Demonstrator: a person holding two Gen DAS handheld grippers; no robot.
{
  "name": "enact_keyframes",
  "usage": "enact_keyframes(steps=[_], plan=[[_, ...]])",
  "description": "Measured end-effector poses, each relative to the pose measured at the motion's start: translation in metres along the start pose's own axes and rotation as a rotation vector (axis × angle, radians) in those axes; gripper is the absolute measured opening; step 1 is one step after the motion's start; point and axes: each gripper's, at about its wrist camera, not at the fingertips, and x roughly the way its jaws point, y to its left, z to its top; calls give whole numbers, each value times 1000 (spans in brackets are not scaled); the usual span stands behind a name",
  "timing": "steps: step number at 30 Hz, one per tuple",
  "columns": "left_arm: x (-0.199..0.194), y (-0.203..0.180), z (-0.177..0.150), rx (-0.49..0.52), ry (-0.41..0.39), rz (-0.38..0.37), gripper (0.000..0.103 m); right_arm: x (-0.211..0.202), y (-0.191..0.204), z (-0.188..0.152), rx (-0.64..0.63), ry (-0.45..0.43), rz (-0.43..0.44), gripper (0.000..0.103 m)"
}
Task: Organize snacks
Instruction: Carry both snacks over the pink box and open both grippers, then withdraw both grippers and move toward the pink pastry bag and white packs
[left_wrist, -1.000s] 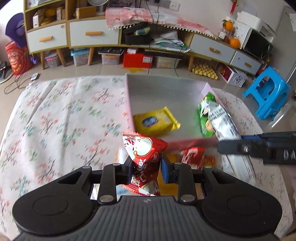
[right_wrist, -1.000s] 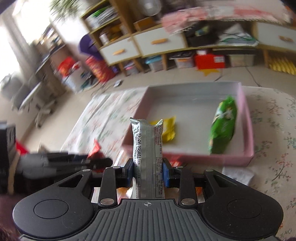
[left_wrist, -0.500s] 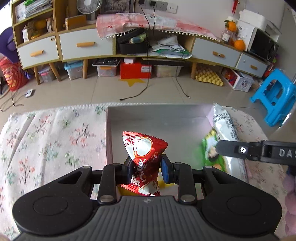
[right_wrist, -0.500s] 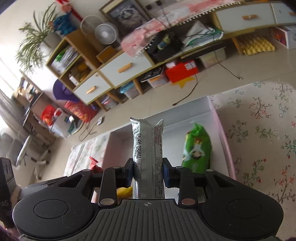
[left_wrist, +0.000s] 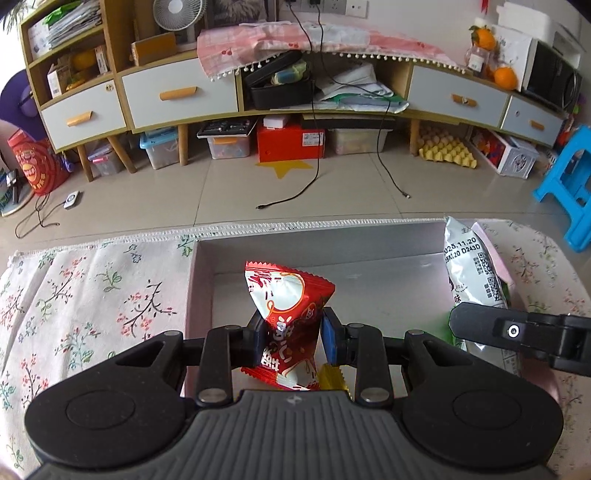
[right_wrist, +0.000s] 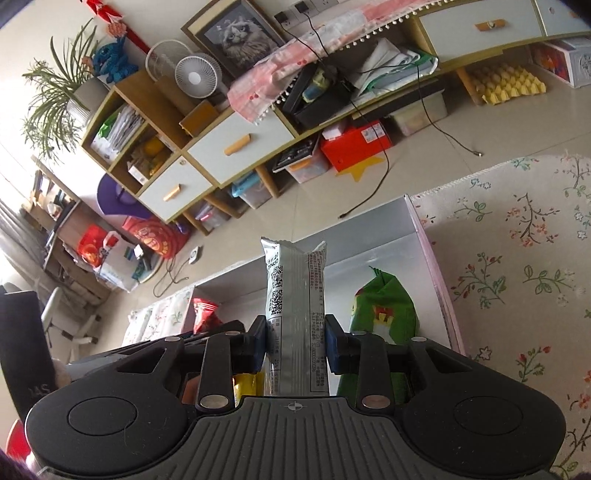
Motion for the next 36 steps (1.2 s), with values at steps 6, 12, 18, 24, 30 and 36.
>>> enact_keyframes(steps=[6,12,18,24,30,36], plan=[[1,-5,-1,43,-11,12,48,3,-2,0,-10,-10,-17,35],[-6,-9,-1,93,-25,22,67,-8,-3,6,23,-38,13,60],[-12,-11,-2,103,-15,25,74,-22,9,8,1,-46,14,71],[-28,-11,-7,100,-19,17,82,-41,18,9,-16,-32,-7,77],[-52,-8,-17,76,-32,-7,89,-65,26,3,-35,-18,-35,82],[-72,-8,-32,88,-29,-24,98,-86,35,-11,-85,-8,-70,86]])
